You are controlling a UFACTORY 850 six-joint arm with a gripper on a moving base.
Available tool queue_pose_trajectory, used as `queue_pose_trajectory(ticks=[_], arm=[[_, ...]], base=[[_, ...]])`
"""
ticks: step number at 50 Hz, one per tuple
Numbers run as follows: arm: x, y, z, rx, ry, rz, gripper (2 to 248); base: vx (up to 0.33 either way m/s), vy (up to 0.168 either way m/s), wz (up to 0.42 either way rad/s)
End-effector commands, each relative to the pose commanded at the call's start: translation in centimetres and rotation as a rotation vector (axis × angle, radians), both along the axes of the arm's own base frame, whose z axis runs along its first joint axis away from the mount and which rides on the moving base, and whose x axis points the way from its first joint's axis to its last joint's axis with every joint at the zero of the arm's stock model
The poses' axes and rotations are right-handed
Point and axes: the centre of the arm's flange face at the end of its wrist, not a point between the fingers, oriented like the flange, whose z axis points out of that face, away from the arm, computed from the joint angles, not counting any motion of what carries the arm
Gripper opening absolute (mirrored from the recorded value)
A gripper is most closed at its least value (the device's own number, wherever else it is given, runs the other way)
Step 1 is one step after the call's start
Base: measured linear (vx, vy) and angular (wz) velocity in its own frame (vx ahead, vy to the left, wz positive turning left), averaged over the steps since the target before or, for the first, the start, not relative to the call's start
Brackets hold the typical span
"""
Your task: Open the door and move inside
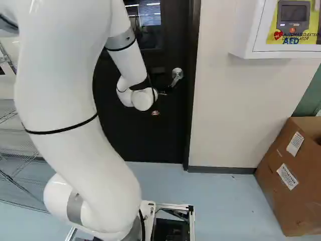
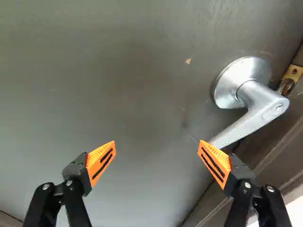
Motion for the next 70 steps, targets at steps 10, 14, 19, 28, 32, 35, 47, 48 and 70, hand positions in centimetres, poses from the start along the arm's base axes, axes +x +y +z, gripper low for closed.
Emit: queue_pose_trajectory(ticks=[10,14,19,28,32,35,47,48,70], arm=[[0.6,0.0,-0.9,0.002,0.017,0.001,247],[0.8,0.0,-1.3,0.002,0.023,0.001,247],[1.1,0.0,-1.7,0.003,0.031,0.001,247],[1.6,0.0,-2.0,0.003,0.034,0.003,247],[2.0,0.0,-2.0,0.002,0.029,0.006,247],[2.2,0.1,-2.0,0.001,0.022,0.010,247],[3.5,0.3,-1.7,-0.005,-0.021,0.028,247],[3.6,0.3,-1.7,-0.005,-0.024,0.030,247],[5.8,0.6,-1.8,-0.008,-0.047,0.044,247]], base=[[0.000,0.000,0.000],[0.000,0.000,0.000],[0.000,0.000,0.000],[0.000,0.000,0.000],[0.000,0.000,0.000],[0.000,0.000,0.000],[0.000,0.000,0.000],[0.000,0.000,0.000],[0.000,0.000,0.000]])
